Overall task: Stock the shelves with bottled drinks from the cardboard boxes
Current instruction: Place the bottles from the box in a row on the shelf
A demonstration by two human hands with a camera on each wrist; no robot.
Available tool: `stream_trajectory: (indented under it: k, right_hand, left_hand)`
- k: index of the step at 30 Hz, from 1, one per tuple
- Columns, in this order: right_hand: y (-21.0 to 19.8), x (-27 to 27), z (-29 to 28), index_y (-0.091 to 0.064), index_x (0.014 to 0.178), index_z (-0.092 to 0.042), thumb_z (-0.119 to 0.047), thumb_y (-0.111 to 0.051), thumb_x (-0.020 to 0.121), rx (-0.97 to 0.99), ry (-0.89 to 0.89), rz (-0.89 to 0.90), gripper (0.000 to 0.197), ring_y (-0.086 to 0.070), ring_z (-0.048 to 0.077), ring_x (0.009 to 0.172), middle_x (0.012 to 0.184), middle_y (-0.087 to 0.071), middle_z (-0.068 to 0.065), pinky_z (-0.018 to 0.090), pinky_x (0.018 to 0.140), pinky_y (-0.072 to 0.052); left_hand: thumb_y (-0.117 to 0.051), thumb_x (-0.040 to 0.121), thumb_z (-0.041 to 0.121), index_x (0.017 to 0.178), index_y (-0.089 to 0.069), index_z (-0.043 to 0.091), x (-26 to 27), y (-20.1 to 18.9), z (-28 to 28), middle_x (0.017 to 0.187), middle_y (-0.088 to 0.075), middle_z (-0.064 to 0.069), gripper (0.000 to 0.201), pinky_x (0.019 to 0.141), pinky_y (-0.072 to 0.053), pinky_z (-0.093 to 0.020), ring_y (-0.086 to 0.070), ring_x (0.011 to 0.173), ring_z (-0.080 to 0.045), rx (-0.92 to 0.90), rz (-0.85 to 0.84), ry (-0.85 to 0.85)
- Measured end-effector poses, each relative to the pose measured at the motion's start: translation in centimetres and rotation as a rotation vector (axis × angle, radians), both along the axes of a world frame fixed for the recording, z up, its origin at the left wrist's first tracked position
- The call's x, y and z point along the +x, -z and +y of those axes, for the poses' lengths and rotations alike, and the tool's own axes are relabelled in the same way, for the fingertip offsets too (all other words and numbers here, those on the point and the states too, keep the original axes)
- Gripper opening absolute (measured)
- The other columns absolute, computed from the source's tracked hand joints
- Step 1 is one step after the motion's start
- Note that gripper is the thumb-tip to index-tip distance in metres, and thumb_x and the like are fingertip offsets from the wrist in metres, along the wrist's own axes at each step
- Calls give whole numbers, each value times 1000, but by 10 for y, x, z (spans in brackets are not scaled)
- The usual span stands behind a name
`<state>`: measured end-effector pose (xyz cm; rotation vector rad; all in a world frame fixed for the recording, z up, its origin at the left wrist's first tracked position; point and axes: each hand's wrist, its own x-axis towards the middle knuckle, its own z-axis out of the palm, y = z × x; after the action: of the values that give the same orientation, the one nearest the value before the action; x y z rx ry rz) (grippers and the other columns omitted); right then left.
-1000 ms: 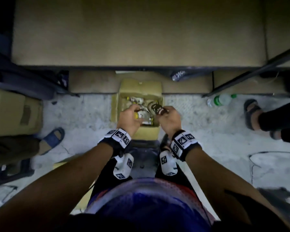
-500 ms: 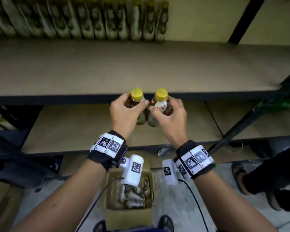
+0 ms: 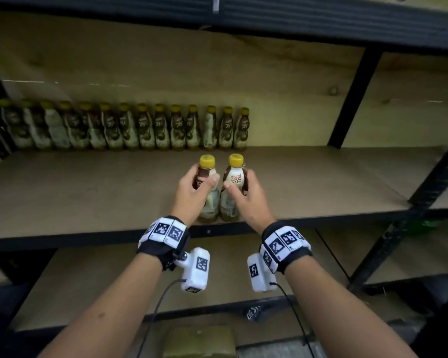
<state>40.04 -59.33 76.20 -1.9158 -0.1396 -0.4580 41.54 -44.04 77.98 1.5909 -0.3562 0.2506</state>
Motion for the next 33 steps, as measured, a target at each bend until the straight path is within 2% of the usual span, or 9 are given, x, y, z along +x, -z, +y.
stream_trajectory:
  k: [3,6,11,14,20,23,26,29,33]
  right_hand:
    - [0,0,0,-52,112,-16,-37,-62,91,-67,26,-41,31,-64,14,91,96,-65,-3,46,84,-54]
    - [0,-1,3,-54,115,-14,-39,-60,91,-97,58,-68,35,-64,14,93,99,-66,-2,44,84,-54]
    - [-3,-8,16,-53,124,-11,-24,-60,95,-45,127,-83,32,-62,8,98,105,-64,-6,33,89,-52]
    - [-3,-8,23,-50,129,-9,-20,-58,96,-4,169,-53,36,-61,9,103,110,-63,-4,31,92,-51]
    - [7,-8,29,-36,139,-11,-23,-53,98,85,154,-49,45,-59,18,111,120,-58,8,35,95,-51]
    - [17,-10,32,-30,143,-14,-20,-57,94,-14,229,-96,56,-55,15,114,126,-52,7,27,96,-47]
    - [10,-10,19,-36,135,-19,-12,-66,88,-44,254,-39,56,-57,12,111,121,-55,1,31,96,-49]
    - [-18,6,-18,-47,114,-13,-11,-76,79,-108,171,135,46,-63,11,92,100,-62,-3,37,83,-55]
    - [-55,40,-76,-52,122,-15,-5,-78,76,-134,-131,302,54,-68,15,96,106,-69,2,35,84,-57]
  left_hand:
    - [-62,92,20,117,-57,14,4,3,2,96,-68,5,27,78,-50,-19,-63,86,-2,7,-16,84]
    - [-62,92,26,121,-55,21,8,6,0,104,-69,0,31,89,-52,-35,-65,98,-13,-52,28,162]
    - [-63,85,42,108,-57,48,12,12,1,102,-69,8,24,95,-50,-48,-65,101,-14,-123,62,218]
    - [-64,81,48,106,-57,51,15,13,5,104,-69,5,26,95,-49,-53,-65,103,-18,-137,82,273]
    - [-65,89,31,118,-58,28,19,15,5,107,-69,0,30,96,-49,-49,-65,103,-18,-213,86,315]
    - [-65,88,33,111,-60,36,22,18,-2,105,-69,2,25,95,-50,-48,-66,102,-17,-219,72,294]
    - [-63,87,37,105,-60,39,33,17,-15,102,-70,4,18,93,-51,-47,-66,99,-15,-141,26,269]
    - [-63,83,47,111,-59,36,65,12,-37,108,-69,4,30,97,-48,-48,-65,104,-15,-58,39,325]
    - [-62,91,28,128,-51,18,115,-3,-85,121,-64,-1,40,98,-48,-31,-61,110,-11,17,94,418]
